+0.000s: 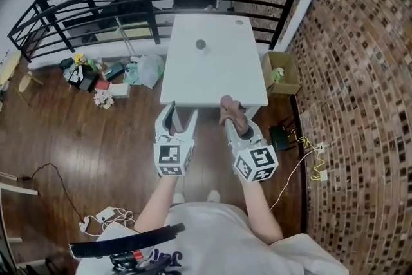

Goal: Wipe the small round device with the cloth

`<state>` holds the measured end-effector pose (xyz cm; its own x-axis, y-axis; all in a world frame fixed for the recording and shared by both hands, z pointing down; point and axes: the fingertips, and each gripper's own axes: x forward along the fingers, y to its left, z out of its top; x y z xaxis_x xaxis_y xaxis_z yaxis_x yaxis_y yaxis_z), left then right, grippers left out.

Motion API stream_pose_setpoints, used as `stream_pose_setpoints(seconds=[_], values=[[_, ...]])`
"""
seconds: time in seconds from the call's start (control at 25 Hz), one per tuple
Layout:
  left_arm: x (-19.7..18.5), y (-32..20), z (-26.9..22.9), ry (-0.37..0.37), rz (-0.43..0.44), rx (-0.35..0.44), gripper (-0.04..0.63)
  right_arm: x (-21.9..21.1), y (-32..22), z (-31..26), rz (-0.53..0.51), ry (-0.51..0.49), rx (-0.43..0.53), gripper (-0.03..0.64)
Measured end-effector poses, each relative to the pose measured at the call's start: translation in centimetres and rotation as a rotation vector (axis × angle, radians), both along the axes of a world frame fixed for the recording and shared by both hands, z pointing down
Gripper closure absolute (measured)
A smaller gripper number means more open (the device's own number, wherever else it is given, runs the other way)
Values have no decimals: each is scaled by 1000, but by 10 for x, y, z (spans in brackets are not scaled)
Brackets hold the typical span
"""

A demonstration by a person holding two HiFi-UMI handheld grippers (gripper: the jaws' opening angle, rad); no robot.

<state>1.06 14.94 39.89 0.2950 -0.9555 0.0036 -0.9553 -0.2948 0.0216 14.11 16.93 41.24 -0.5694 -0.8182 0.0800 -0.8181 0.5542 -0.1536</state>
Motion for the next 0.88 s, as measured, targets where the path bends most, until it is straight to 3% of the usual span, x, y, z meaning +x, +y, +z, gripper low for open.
stream_pose_setpoints(seconds=[0.2, 0.36, 0.52, 0.88], values=[[-22, 25, 17, 18, -9, -22, 313, -33, 22, -12, -43, 5, 29, 588], [-25, 42, 31, 37, 19, -52, 321, -44, 43, -13, -12, 23, 38, 588], [-31, 54, 28, 25, 22, -31, 322, -49, 53, -5, -3, 28, 16, 588], [-54, 62, 18, 18, 13, 6, 328, -56, 59, -22, 22, 0, 65, 588]])
